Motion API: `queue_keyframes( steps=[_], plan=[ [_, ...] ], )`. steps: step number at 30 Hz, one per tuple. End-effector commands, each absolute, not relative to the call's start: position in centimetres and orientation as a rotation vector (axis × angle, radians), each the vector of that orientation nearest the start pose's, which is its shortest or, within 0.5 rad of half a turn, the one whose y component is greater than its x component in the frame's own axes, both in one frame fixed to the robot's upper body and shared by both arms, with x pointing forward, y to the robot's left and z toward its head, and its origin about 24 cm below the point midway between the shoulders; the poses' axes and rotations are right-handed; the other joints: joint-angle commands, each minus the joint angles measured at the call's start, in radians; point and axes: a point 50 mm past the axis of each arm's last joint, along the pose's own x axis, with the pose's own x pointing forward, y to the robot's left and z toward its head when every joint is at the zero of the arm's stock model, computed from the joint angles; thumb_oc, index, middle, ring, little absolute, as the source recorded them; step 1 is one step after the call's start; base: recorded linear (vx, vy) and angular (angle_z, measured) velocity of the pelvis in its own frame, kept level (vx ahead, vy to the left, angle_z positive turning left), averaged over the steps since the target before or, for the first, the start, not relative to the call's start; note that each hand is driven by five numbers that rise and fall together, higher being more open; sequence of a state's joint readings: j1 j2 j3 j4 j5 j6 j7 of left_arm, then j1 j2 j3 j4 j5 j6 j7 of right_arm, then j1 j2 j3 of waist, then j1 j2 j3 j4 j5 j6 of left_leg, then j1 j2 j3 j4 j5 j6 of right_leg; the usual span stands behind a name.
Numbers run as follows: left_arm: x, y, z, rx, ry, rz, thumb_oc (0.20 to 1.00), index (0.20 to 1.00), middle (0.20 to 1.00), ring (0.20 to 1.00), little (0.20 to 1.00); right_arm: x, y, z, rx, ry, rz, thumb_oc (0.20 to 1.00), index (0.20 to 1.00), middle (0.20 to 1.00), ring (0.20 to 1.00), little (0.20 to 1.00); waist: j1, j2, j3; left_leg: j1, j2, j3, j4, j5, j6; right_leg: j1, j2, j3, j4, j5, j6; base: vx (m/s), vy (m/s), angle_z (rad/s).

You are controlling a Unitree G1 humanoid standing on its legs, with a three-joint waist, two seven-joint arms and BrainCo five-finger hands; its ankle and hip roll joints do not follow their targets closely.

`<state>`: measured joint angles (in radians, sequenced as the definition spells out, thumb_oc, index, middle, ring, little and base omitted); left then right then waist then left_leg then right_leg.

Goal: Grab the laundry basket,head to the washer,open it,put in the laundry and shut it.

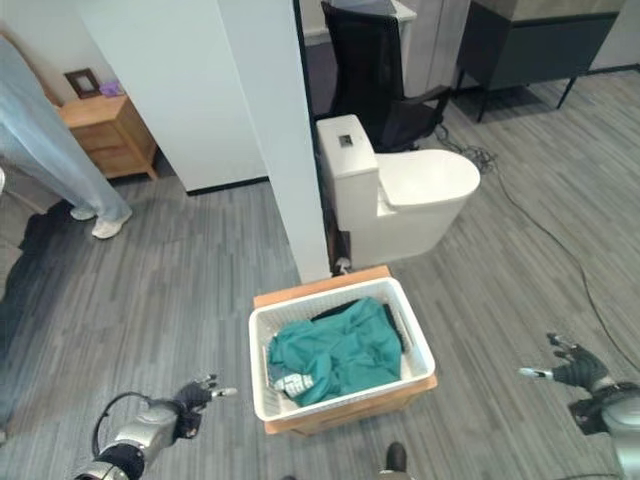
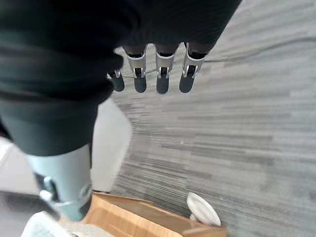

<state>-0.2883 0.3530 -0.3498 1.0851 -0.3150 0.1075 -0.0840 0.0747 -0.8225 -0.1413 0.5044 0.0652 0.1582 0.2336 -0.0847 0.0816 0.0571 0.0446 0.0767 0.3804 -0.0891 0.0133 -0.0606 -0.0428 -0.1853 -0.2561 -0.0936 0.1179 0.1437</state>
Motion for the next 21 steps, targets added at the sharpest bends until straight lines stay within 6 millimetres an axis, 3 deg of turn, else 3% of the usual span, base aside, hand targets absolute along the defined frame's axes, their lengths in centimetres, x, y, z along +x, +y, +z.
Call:
queue_keyframes(
  steps=[1,12,21],
  plan=[
    [26.8,23.9,-7.5,0.276,0.827,0.013,1.0,1.0,1.0,1.0,1.0,21.1,-39.9,4.1,-0.618,0.614,-0.249,1.0,1.0,1.0,1.0,1.0,0.022,-0.031,0.016,-0.015,0.071,0.002,0.002,0.061,-0.062,0.01,-0.081,-0.028,0.006,0.06,0.093,-0.01,-0.021,0.04],
    [29.3,23.8,-5.7,0.408,0.851,0.013,1.0,1.0,1.0,1.0,1.0,26.0,-37.2,3.4,-0.619,0.631,-0.158,1.0,1.0,1.0,1.0,1.0,0.02,-0.035,0.035,-0.021,0.073,0.006,0.002,0.071,-0.066,0.0,-0.079,-0.018,0.006,0.063,0.088,0.0,-0.002,0.01],
    [30.5,23.3,-4.7,0.415,0.778,0.024,1.0,1.0,1.0,1.0,1.0,27.4,-35.1,3.0,-0.634,0.628,-0.056,1.0,1.0,1.0,1.0,1.0,0.024,-0.046,0.05,-0.019,0.07,0.011,0.002,0.068,-0.063,-0.008,-0.083,-0.006,0.006,0.065,0.087,0.0,0.0,0.0]
  ],
)
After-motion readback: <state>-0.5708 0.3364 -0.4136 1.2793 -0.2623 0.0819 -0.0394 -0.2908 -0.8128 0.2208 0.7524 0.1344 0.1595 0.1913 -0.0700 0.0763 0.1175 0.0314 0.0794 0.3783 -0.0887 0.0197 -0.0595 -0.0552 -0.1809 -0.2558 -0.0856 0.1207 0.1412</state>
